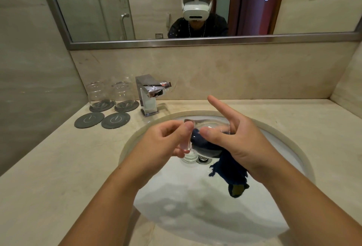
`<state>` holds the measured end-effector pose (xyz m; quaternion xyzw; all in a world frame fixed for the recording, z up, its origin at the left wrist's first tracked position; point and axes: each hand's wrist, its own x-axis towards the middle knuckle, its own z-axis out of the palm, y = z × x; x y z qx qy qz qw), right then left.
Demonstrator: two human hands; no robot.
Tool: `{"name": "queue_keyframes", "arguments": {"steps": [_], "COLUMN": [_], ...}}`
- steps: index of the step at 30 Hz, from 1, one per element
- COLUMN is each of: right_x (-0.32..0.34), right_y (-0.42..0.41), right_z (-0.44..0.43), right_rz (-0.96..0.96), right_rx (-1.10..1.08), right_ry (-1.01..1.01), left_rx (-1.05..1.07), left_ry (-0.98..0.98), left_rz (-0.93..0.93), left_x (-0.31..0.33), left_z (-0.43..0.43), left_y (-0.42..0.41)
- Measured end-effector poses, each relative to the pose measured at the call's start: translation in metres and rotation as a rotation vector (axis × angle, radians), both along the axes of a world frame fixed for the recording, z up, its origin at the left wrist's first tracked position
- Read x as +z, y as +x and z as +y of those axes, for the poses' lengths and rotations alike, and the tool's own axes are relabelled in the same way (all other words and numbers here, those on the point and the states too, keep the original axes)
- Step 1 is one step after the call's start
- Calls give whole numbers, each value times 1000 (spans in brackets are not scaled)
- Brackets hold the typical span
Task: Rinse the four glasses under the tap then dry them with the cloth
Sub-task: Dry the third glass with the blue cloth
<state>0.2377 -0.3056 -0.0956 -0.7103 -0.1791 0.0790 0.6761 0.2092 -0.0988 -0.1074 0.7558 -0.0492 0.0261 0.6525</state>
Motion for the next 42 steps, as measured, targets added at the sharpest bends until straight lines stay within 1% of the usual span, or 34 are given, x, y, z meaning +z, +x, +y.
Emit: {"name": "queue_keyframes", "arguments": {"steps": [3, 8, 11, 13, 16, 17, 19, 21, 28, 30, 32, 34, 36, 38, 42], "right_x": [2, 4, 3, 4, 5, 5, 4, 2, 2, 3, 4, 4, 4, 4, 4], "right_y": [2, 5, 6, 5, 3, 2, 2, 3, 7, 6, 5, 4, 3, 2, 5], "right_z": [-2, -8, -9, -9, -6, -5, -3, -4, -10, -8, -6, -5, -5, -5, -7], "right_rz": [14, 157, 192, 176, 109, 88, 73, 83, 137, 143, 136, 97, 64, 62, 78], "right_rx": [-3, 5, 20, 18, 5, -5, -10, -27, -18, -4, -10, -41, -63, -44, -16], "right_ry": [-3, 30, 58, 68, 40, 21, 11, 22, 62, 79, 89, 77, 51, 31, -19], "left_rx": [-40, -94, -123, -137, -78, -56, -47, -75, -186, -197, -188, -144, -70, -34, -102], "left_ry": [60, 151, 164, 116, -39, -36, 13, 28, 108, 87, 12, -66, -55, -3, 49], "left_rz": [-40, -83, -100, -64, 51, 64, 28, -30, -70, -55, -6, 85, 125, 86, -19], "left_x": [-1, 1, 3, 2, 3, 4, 4, 2, 4, 2, 0, 1, 3, 2, 2], "left_z": [1, 1, 1, 0, -5, -6, -6, -4, 0, 1, -1, -5, -6, -5, -3], "left_y": [-1, -5, -6, -6, -7, -6, -5, -4, -7, -5, -5, -5, -5, -5, -6]}}
